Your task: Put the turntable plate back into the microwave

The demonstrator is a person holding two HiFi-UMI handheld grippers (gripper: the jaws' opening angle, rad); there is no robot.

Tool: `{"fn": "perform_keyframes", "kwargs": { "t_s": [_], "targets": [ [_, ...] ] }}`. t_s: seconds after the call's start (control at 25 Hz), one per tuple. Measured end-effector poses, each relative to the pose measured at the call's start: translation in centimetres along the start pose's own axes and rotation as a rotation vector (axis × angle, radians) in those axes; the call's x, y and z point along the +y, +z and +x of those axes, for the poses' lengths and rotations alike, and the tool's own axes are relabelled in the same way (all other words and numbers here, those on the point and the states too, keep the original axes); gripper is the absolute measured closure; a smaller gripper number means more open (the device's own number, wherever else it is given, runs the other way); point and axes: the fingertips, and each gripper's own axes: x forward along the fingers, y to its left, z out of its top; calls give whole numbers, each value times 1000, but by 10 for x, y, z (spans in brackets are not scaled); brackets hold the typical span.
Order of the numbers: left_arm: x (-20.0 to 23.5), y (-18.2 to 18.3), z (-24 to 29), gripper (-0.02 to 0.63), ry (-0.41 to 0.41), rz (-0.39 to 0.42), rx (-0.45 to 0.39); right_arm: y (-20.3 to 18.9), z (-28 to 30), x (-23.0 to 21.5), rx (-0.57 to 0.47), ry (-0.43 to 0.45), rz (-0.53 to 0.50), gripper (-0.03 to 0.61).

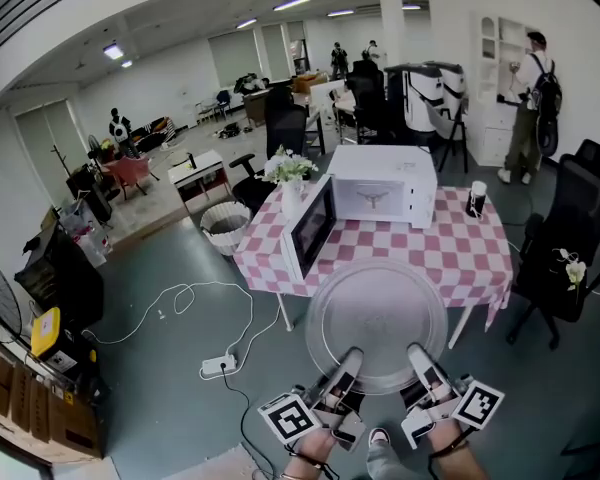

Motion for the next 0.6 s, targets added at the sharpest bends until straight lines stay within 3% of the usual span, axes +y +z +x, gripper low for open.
{"fn": "perform_keyframes", "kwargs": {
  "t_s": [0.6],
  "targets": [
    [72, 49, 136, 549, 18, 22, -39, 103, 98, -87, 32, 41, 16, 514]
  ]
}}
